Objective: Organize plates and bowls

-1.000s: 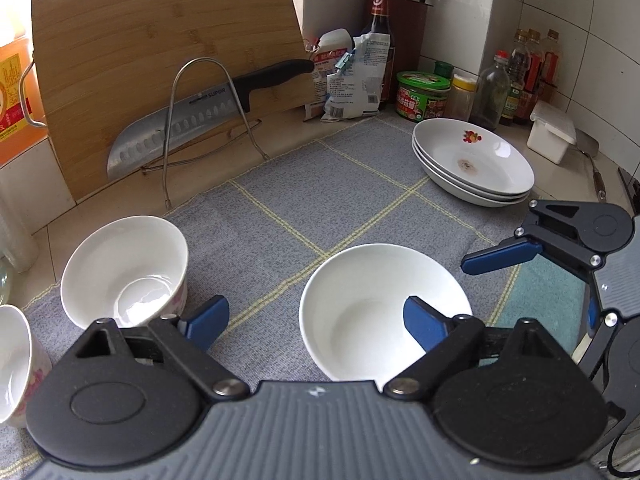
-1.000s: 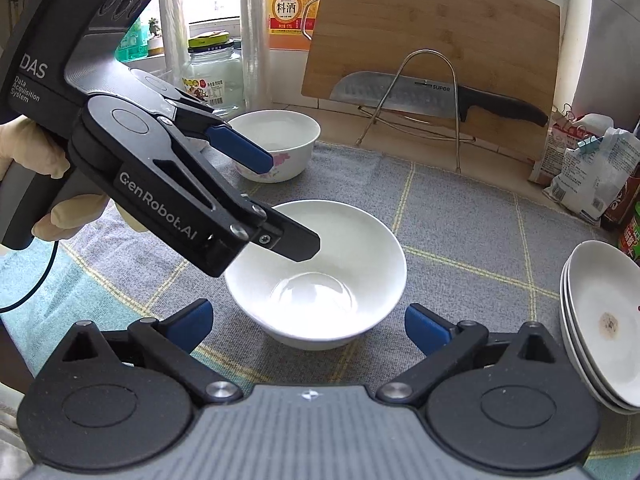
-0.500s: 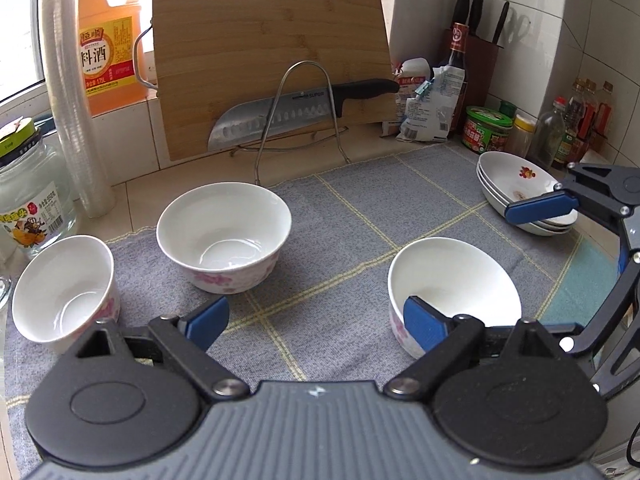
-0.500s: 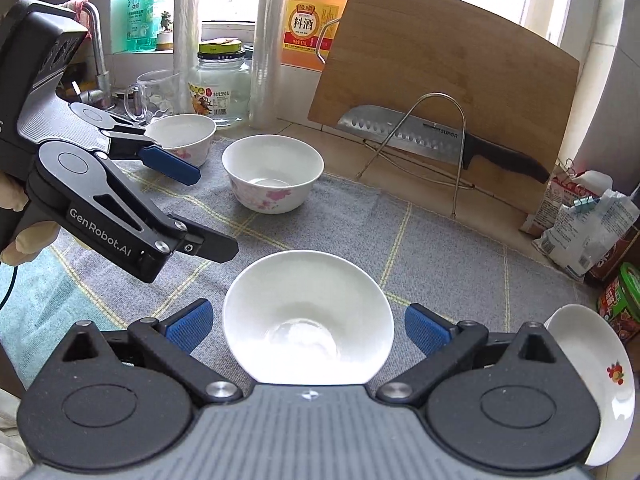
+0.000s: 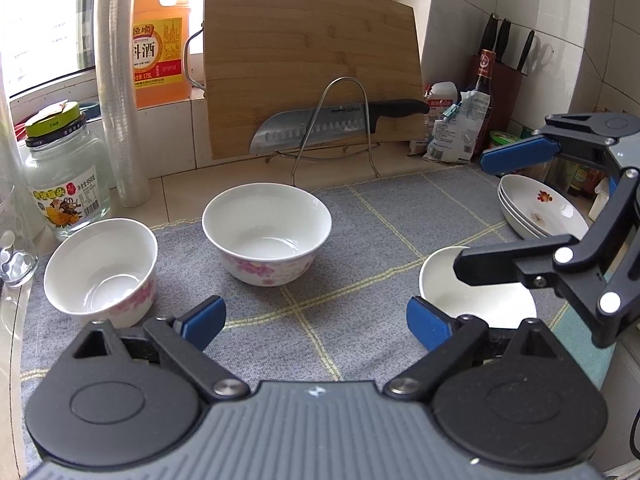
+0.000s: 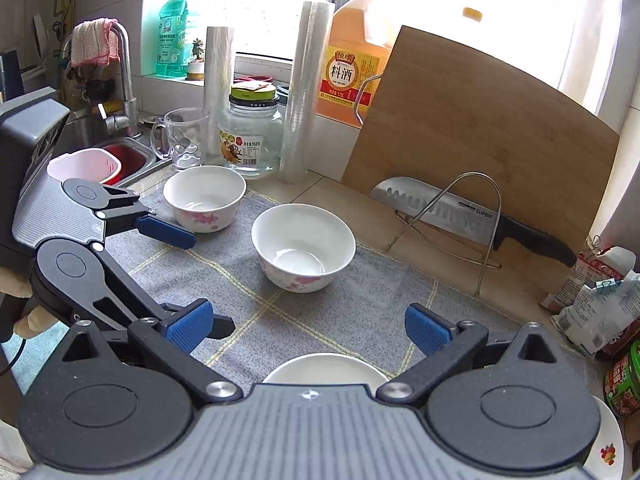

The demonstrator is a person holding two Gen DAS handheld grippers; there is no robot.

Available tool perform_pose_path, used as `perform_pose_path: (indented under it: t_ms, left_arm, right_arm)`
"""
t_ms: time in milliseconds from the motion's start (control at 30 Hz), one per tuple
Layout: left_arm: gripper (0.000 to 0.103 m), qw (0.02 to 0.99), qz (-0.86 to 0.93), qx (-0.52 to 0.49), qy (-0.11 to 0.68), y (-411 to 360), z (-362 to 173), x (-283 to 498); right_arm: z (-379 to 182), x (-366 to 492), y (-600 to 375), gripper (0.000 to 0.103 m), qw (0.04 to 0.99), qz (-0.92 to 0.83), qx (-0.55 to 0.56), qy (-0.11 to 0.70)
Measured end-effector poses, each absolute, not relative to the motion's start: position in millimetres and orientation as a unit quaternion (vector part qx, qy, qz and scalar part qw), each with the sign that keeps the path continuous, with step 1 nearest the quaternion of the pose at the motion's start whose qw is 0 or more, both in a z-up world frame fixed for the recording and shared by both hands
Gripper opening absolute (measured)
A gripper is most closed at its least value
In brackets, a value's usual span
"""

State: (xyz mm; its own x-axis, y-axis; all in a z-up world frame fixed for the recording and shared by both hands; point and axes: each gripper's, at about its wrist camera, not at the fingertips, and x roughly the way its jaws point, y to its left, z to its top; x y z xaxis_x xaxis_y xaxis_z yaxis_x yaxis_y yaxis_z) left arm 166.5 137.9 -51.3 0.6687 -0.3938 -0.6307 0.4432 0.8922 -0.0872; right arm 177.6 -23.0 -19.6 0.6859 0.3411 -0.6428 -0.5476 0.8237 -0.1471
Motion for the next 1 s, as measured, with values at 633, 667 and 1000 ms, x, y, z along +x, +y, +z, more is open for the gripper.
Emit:
perform_pose_path:
  t_ms: [633,667,1000]
  left_arm:
    - [0.097,0.918,-0.223,0.011,0.328,144.6,-49.5,169.0]
    - [0.097,0.918,-0.223,0.011,0.327,144.4,-49.5,169.3]
    - [0.097,0.916,-0.226,0.010,0.330,139.8,-53.6,178.1]
  right_arm:
    - [-5.3,250.9,-73.7,0.103,0.905,0.252,0.096,0.328]
    - [-4.5,251.2,-74.8,0.103,0.906,0.253,0.099,0.324]
    - [-6.0,265.2,-64.3,0.103,0.899,0.253,0.072,0.349]
